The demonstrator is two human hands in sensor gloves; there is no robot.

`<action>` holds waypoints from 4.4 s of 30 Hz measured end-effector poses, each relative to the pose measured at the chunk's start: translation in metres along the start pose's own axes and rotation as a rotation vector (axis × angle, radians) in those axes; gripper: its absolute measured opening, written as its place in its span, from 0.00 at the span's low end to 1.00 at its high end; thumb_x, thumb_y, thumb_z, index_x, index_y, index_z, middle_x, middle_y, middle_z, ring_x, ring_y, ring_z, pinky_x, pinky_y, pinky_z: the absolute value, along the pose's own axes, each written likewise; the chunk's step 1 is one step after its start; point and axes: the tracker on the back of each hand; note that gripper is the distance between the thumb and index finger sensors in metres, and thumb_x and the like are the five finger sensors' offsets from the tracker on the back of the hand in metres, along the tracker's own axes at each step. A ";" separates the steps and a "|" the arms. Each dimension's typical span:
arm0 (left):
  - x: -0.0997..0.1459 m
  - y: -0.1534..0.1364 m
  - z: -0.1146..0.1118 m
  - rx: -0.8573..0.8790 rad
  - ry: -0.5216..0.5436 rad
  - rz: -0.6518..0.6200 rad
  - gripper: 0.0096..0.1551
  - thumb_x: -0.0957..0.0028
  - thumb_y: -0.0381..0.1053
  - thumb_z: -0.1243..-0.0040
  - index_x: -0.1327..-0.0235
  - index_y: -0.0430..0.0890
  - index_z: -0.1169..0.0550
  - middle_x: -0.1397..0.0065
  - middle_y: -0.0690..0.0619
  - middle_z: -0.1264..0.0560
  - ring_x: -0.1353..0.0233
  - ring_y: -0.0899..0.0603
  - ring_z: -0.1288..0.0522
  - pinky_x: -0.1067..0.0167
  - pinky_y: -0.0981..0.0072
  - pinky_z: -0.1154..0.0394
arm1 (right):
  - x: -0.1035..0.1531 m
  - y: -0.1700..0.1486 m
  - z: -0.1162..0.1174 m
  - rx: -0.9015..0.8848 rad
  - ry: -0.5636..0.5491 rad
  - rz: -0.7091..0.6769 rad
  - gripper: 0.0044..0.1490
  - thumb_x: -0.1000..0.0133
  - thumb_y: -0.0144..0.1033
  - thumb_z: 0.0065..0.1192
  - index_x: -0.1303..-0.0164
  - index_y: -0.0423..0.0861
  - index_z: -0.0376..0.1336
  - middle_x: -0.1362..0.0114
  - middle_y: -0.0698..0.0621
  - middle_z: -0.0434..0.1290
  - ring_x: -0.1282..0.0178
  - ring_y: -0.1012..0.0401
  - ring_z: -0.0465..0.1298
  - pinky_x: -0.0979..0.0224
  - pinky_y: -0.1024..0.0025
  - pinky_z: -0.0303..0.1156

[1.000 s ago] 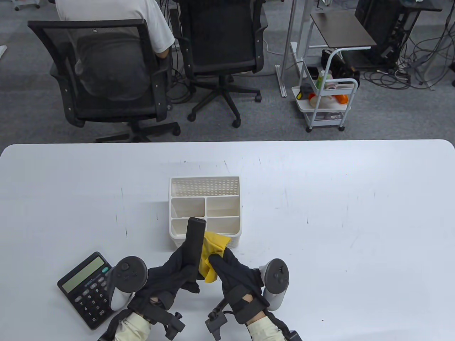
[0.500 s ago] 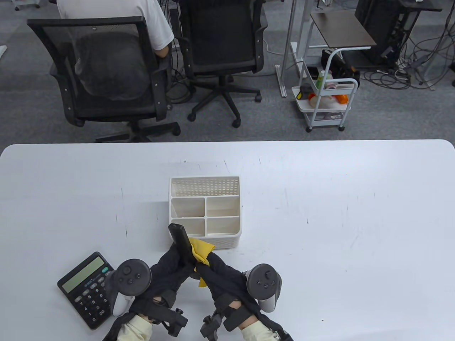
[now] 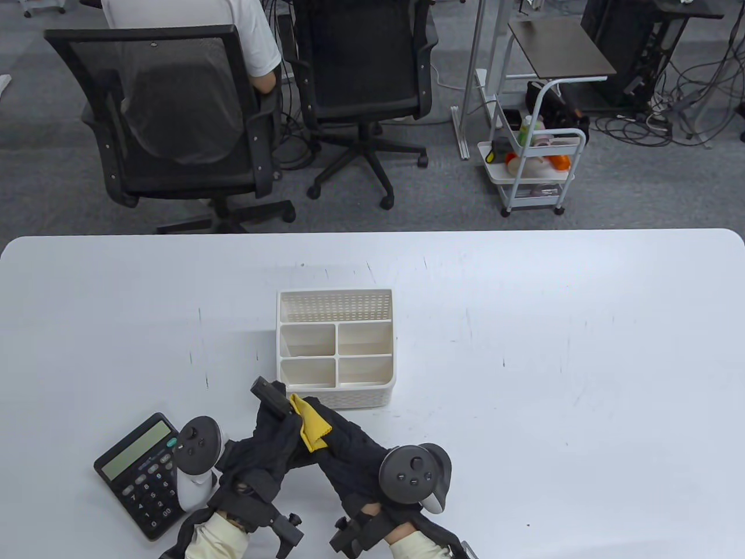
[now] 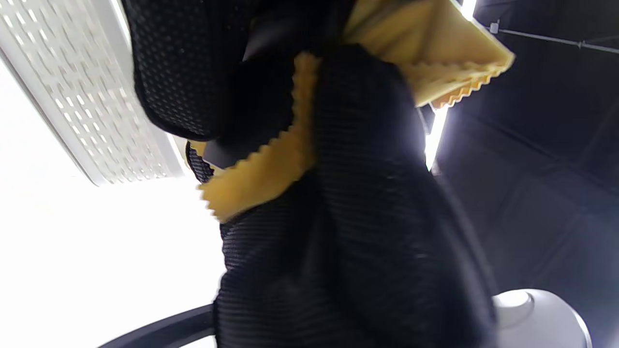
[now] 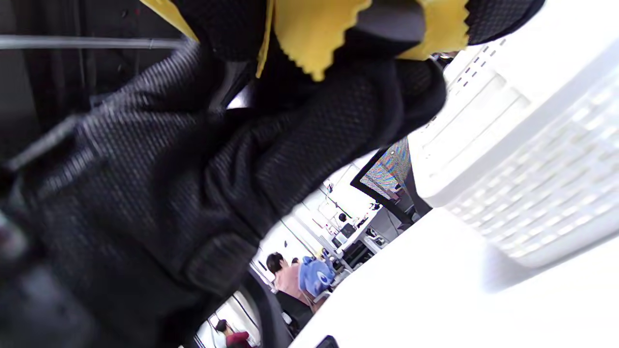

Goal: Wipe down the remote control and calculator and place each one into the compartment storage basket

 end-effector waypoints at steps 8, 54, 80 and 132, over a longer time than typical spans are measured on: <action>0.002 0.004 0.013 -0.014 0.092 0.018 0.34 0.35 0.56 0.55 0.24 0.40 0.45 0.28 0.33 0.30 0.40 0.31 0.16 0.49 0.56 0.10 | 0.003 0.010 0.003 0.310 0.003 -0.202 0.35 0.37 0.33 0.56 0.18 0.40 0.55 0.15 0.38 0.60 0.22 0.40 0.66 0.31 0.30 0.59; 0.009 0.014 0.042 -0.139 0.281 -0.142 0.48 0.47 0.47 0.31 0.27 0.63 0.51 0.29 0.55 0.29 0.39 0.46 0.16 0.51 0.62 0.13 | 0.002 -0.014 -0.011 -0.165 -0.015 0.087 0.34 0.36 0.33 0.55 0.22 0.32 0.59 0.29 0.33 0.74 0.41 0.45 0.79 0.35 0.36 0.67; 0.010 0.027 0.032 -0.322 0.379 -0.184 0.47 0.46 0.49 0.27 0.28 0.51 0.48 0.30 0.50 0.29 0.44 0.46 0.13 0.56 0.68 0.10 | 0.003 0.003 -0.007 0.139 -0.064 -0.070 0.34 0.38 0.32 0.57 0.20 0.37 0.58 0.23 0.33 0.69 0.33 0.41 0.75 0.34 0.34 0.65; 0.006 0.025 0.039 -0.126 0.219 -0.204 0.28 0.49 0.46 0.28 0.42 0.65 0.31 0.33 0.57 0.22 0.42 0.43 0.11 0.59 0.68 0.09 | 0.002 -0.033 -0.023 -0.263 -0.061 0.102 0.33 0.36 0.35 0.55 0.22 0.35 0.60 0.29 0.34 0.74 0.41 0.47 0.79 0.35 0.37 0.67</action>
Point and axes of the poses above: the tracker on the back of each hand, its own y axis roughly to the thumb side, its own x axis roughly from the fingertips to the wrist, z = x × y
